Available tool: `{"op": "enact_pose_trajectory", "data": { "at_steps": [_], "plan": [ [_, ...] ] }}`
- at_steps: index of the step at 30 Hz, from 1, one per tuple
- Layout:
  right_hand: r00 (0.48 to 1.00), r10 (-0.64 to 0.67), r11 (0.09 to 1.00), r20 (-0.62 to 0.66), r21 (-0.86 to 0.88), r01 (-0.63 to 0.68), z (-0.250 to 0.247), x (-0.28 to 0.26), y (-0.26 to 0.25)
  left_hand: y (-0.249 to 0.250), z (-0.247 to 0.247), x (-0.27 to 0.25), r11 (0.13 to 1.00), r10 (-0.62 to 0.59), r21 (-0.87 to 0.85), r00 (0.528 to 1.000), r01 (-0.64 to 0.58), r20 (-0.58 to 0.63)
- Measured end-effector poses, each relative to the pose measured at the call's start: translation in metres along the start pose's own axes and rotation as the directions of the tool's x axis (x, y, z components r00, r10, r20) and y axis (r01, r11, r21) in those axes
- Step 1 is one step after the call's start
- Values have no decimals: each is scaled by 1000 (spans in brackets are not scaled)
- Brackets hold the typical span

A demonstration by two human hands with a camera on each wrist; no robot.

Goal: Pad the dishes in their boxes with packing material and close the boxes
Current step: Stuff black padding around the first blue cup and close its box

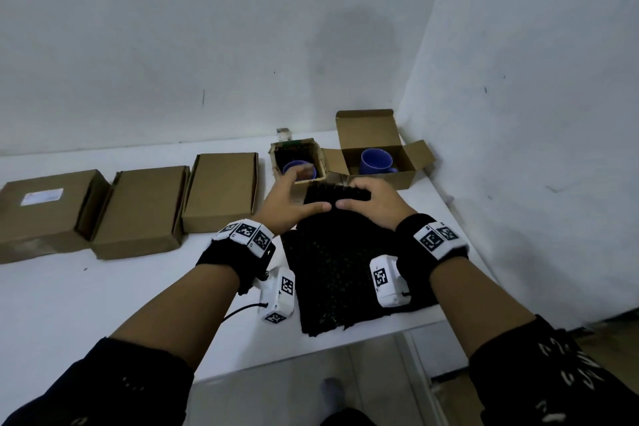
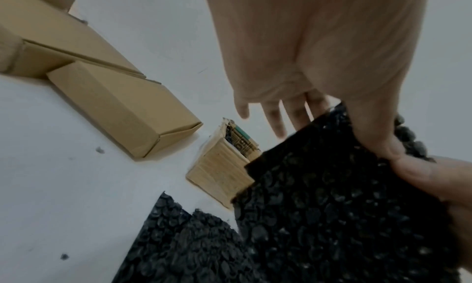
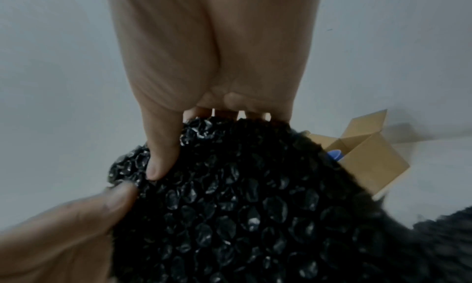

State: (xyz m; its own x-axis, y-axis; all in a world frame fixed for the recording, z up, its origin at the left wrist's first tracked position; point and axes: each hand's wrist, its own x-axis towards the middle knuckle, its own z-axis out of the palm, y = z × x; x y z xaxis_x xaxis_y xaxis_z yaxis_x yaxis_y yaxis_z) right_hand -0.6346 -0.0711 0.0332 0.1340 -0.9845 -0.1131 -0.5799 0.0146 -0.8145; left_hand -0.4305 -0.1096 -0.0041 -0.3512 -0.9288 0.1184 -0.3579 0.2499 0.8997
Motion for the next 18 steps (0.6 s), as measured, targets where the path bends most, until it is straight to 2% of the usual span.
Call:
{"op": "enact_pose_trajectory", "data": {
  "at_steps": [2,4,6,9,11,14,18],
  "plan": [
    [999,-11,1000,-40,18,11,-2,9,-4,2,-1,4,996,-52,-73,998,55,48],
    [991,-19,999,-129,27,23,-4,23,-4,2,-2,9,985,-87,-147,996,87,4],
    [985,24,989,-170,147,1,-5,37,-3,1,-5,16,972,-117,-214,991,100,-71],
    [987,135,911,-81,403,-91,-9,60,8,-7,-9,33,949,-187,-282,970,139,-153],
    [982,185,864,-33,482,-146,-10,77,14,-17,-11,45,936,-251,-294,952,194,-172],
    [969,228,868,-90,470,-161,-5,105,12,-26,-15,64,919,-320,-301,927,254,-195],
    [954,189,949,-233,293,-116,8,146,5,-38,-23,84,927,-345,-236,907,290,-240]
  ]
}}
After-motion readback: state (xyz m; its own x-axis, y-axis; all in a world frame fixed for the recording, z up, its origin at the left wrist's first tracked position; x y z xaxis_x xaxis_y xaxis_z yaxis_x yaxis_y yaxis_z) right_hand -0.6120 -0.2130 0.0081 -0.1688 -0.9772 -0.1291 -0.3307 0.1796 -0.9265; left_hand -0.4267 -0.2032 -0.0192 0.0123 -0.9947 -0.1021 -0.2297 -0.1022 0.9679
